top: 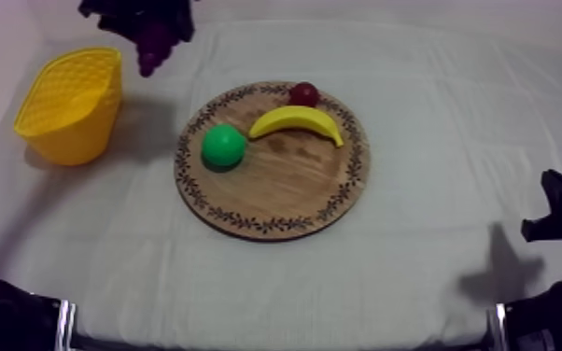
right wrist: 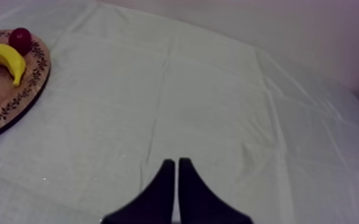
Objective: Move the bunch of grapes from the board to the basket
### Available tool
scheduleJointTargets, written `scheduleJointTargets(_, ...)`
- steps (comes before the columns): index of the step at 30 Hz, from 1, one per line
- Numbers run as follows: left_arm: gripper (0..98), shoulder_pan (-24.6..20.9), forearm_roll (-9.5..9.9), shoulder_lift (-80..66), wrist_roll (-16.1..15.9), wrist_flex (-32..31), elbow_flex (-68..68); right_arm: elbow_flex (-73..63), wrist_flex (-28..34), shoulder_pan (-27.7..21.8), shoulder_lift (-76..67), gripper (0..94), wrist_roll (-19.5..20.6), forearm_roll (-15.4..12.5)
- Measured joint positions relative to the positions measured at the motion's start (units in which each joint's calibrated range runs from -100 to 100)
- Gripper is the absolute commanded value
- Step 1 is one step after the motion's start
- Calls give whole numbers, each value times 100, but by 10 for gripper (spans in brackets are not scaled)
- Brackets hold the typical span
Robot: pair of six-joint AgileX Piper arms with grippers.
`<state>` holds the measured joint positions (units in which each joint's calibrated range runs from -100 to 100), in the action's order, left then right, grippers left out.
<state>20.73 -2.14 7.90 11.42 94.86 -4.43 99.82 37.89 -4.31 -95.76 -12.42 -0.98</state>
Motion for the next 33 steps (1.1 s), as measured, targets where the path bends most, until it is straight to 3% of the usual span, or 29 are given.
scheduleJointTargets(17,562,-1795,117,-358,-542,82,359,0,0,0,0,3,0,0)
scheduleJointTargets(23,565,-2123,148,-331,-629,102,372,0,0,0,0,3,0,0)
scheduleJointTargets(33,570,-2249,214,308,-648,-138,531,0,0,0,0,3,0,0)
